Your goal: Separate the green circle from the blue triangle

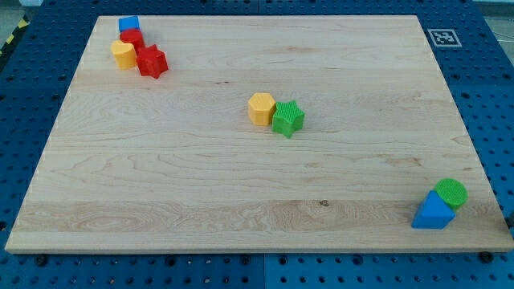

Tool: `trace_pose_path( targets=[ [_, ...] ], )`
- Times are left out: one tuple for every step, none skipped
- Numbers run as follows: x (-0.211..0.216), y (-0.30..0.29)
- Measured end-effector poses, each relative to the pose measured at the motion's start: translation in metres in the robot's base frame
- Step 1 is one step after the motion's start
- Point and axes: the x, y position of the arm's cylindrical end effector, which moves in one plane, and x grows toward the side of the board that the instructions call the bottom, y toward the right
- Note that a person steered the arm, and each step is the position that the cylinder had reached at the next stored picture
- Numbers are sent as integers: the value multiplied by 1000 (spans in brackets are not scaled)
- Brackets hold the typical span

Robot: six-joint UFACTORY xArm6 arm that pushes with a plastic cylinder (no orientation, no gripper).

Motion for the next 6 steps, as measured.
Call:
trace_pose_path(
  targets=[
    [-25, -9],
    [-32, -12],
    [2, -3],
    [20, -12],
    [13, -32],
    [-21, -43]
  ],
)
